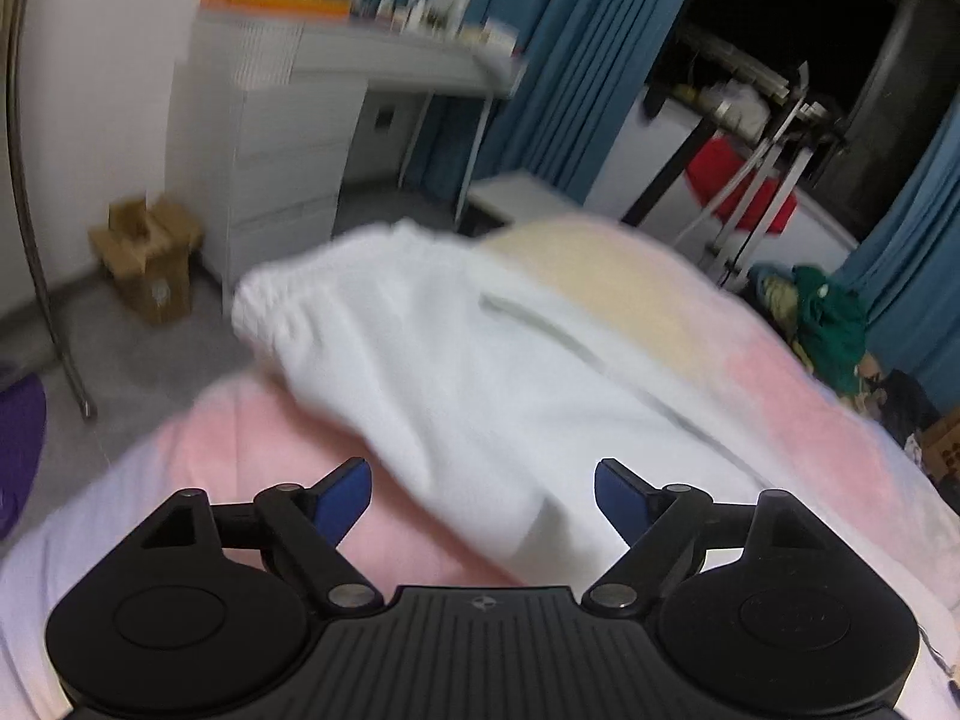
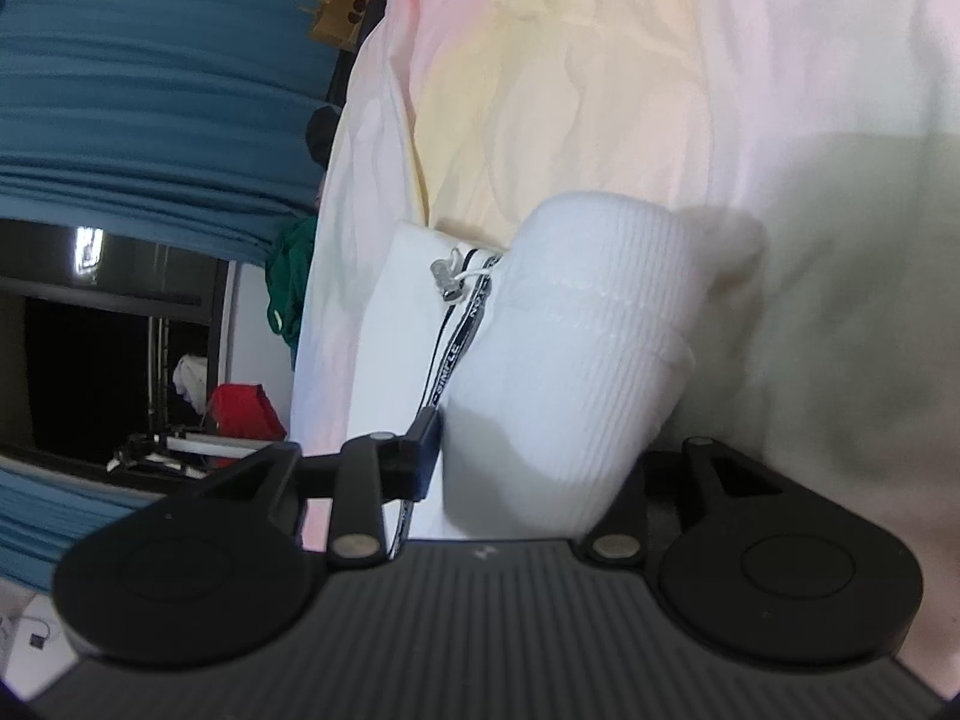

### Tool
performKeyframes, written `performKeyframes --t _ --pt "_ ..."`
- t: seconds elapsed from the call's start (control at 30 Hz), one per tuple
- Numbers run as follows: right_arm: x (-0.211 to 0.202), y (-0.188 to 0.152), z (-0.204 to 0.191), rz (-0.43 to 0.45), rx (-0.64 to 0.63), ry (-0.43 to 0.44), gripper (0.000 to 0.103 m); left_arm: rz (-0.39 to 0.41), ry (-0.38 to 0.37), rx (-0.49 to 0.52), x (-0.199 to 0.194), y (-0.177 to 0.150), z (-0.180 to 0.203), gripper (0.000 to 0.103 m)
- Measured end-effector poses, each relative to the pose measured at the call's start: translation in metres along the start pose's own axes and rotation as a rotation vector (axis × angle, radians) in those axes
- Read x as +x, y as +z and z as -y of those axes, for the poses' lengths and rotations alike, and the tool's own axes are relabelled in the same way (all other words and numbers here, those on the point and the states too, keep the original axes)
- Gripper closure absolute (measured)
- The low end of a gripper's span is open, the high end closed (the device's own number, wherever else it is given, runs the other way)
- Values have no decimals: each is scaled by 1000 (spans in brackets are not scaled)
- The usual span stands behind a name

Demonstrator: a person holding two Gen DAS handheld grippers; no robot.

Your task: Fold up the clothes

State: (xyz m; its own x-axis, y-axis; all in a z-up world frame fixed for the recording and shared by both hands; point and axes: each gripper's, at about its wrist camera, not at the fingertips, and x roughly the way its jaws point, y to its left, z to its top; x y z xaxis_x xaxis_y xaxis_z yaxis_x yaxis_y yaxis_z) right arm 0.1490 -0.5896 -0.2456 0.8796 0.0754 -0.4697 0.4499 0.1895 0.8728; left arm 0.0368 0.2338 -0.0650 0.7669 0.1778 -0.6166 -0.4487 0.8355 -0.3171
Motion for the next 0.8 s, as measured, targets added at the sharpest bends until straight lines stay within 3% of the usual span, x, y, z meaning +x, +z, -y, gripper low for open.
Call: performKeyframes --t 0.1,0.17,0.23,0.27,0.37,0.57,0.8 --pt "3 -3 -4 -20 -33 7 64 71 -7 39 -12 -2 10 16" --pt "4 -3 -6 -25 -47 10 65 75 -40 68 -14 -4 18 14" --pt "4 -2 -8 -15 -54 5 76 53 -79 103 -12 -5 28 14" --pt "4 -1 -9 -9 -62 -6 86 43 -92 121 -11 -7 34 14" --pt "-1 1 -13 26 -67 -21 94 49 -114 185 -8 -11 49 14" --pt "-7 5 -21 69 -73 -9 95 84 -164 311 7 -19 90 13" --pt "-16 -1 -34 147 -129 -16 95 -28 -251 346 63 -40 150 13"
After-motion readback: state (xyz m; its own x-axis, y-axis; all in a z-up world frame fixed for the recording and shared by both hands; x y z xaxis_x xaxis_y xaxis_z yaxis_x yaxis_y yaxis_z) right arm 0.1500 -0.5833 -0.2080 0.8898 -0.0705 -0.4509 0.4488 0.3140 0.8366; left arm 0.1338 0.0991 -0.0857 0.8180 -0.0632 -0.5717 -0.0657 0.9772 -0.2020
